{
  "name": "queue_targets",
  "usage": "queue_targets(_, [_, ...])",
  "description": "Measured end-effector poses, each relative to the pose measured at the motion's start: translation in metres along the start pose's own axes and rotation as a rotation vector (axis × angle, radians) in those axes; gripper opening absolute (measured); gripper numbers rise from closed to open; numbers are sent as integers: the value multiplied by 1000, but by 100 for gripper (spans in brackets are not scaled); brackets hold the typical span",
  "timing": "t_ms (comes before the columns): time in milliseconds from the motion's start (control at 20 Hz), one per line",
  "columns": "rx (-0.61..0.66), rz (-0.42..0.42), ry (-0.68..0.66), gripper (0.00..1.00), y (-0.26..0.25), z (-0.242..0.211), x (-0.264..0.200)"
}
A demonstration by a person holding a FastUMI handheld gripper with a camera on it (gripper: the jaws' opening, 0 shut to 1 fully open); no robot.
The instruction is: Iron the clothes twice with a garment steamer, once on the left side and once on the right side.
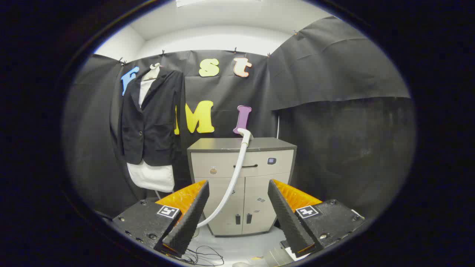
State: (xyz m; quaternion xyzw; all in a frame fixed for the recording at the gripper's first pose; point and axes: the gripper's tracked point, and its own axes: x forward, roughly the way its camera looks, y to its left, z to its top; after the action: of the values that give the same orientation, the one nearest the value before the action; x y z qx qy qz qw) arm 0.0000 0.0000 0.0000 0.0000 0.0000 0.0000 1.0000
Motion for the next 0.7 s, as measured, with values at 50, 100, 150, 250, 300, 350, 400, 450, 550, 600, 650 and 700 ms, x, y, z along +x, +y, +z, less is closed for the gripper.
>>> queue_targets(50, [2, -3, 4, 99, 0, -1, 0])
queue_targets(100, [5, -4, 9, 99, -1, -3, 0])
queue_targets(150, [7, -6, 8, 99, -2, -2, 0])
queue_targets(250, [7, -10, 9, 99, -4, -2, -1])
queue_targets(300, [5, -12, 12, 99, -5, -4, -1])
queue_targets(350, [5, -16, 13, 99, -6, -3, -2])
queue_targets(400, [8, -19, 12, 99, -8, -3, -2])
queue_targets(450, [10, -19, 12, 99, -9, -3, -1])
queue_targets(550, [0, -18, 21, 99, -9, -5, 0])
queue_targets(600, [-9, -24, 15, 99, -11, -2, 0])
queue_targets(650, [-16, -30, 14, 99, -13, 1, 0])
queue_targets(700, [-19, -34, 15, 99, -14, 1, 0])
